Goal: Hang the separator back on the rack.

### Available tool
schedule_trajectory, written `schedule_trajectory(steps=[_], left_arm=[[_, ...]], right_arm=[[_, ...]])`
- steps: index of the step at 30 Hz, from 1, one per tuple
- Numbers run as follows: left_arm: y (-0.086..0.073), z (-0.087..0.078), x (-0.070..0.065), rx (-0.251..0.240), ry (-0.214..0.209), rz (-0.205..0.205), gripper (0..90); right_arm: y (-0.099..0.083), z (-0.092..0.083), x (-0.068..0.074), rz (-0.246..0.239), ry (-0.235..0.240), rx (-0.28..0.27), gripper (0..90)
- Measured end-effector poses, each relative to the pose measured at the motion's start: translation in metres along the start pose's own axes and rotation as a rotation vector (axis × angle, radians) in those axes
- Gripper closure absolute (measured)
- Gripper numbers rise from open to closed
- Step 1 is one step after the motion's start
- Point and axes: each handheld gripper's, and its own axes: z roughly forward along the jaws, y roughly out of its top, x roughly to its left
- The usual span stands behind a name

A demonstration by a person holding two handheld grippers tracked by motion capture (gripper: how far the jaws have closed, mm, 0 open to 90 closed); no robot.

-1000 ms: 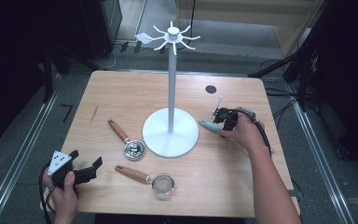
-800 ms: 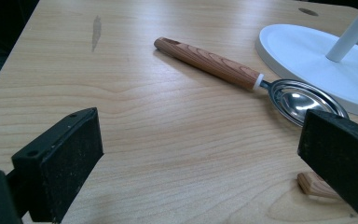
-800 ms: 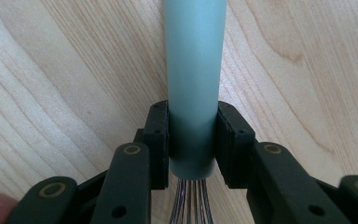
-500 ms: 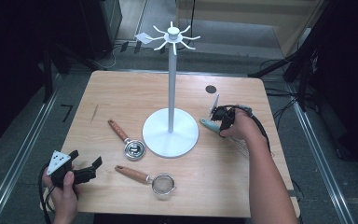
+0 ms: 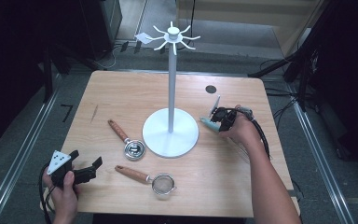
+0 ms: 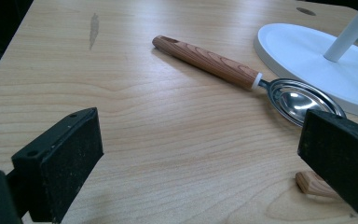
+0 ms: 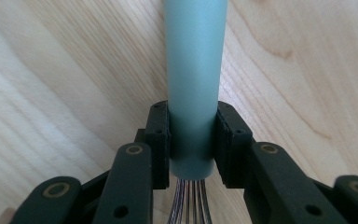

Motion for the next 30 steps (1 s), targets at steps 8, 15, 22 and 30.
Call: schedule_trajectory(steps=[8,15,22,30], left_arm=[[0.0,0.0,0.0,0.001,0.002,0.002,0.1],[0.0,0.0,-0.001,0.003,0.005,0.009,0.1],[0.0,-0.001,-0.001,-0.001,0.005,0.016,0.1],[0.0,-0.001,-0.001,-0.001,0.008,0.014,0.1]], right_arm=[[-0.007,-0.032,0.008,0.041,-0.006,-0.146,71.3],[-0.016,-0.062,0.018,0.066,-0.017,-0.312,71.3],[-0.031,-0.076,0.025,0.098,0.045,-0.485,71.3],[-0.044,-0.091,0.033,0.128,0.072,-0.679,71.3]])
